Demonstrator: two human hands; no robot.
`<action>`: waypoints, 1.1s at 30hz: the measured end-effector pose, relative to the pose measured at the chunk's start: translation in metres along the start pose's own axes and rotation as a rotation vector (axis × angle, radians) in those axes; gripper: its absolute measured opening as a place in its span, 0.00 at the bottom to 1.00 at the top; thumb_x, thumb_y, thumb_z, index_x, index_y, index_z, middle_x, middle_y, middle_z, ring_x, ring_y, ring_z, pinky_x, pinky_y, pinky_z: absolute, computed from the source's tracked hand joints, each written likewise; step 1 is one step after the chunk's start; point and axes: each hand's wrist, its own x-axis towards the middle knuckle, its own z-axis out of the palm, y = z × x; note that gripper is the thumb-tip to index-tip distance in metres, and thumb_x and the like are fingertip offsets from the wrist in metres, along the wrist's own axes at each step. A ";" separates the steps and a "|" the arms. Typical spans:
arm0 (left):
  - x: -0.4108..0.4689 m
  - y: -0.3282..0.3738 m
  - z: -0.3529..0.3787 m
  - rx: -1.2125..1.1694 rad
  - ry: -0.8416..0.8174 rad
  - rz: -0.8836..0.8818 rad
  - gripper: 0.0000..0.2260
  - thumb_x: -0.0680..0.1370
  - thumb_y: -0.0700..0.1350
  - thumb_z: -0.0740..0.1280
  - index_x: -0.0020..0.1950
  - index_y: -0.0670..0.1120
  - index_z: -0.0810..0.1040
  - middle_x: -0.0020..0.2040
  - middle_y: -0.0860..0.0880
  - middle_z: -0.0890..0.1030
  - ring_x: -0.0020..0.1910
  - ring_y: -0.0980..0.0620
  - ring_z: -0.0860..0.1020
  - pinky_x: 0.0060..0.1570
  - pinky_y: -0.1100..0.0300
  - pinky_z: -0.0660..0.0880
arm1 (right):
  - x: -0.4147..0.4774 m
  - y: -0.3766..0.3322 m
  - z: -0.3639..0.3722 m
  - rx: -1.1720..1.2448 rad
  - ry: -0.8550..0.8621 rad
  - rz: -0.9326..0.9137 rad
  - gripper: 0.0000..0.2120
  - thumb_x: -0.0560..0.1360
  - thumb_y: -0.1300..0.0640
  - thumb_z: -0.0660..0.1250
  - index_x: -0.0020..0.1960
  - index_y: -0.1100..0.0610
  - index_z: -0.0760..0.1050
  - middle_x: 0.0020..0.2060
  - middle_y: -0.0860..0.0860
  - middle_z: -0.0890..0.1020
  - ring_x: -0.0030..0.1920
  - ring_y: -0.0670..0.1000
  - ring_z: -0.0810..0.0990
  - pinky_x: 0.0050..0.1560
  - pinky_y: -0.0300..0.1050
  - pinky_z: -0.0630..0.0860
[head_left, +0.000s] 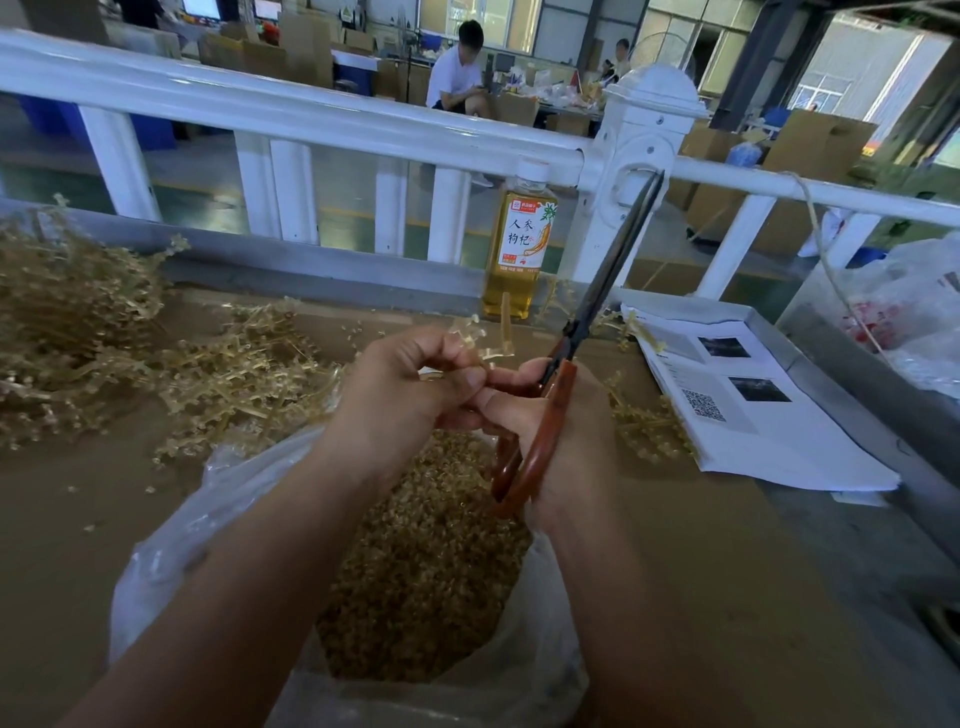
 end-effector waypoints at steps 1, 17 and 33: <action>0.000 0.000 0.000 0.008 -0.003 0.001 0.11 0.74 0.30 0.64 0.34 0.42 0.73 0.34 0.50 0.78 0.29 0.60 0.79 0.29 0.67 0.76 | 0.000 -0.001 0.000 -0.018 0.017 -0.007 0.16 0.64 0.66 0.76 0.34 0.53 0.70 0.38 0.55 0.81 0.42 0.56 0.82 0.46 0.54 0.80; -0.002 0.001 -0.004 0.149 -0.008 -0.022 0.10 0.73 0.32 0.67 0.34 0.44 0.75 0.37 0.45 0.77 0.35 0.51 0.78 0.40 0.54 0.80 | -0.003 0.012 -0.001 -0.065 -0.069 -0.042 0.11 0.69 0.60 0.73 0.43 0.58 0.70 0.46 0.63 0.80 0.48 0.65 0.80 0.51 0.65 0.76; 0.000 0.000 -0.019 0.336 -0.149 -0.188 0.05 0.74 0.43 0.68 0.39 0.46 0.81 0.32 0.50 0.82 0.32 0.56 0.80 0.34 0.65 0.78 | -0.011 0.007 0.011 -0.059 -0.066 -0.126 0.04 0.69 0.50 0.57 0.37 0.47 0.62 0.41 0.54 0.73 0.50 0.63 0.75 0.56 0.62 0.73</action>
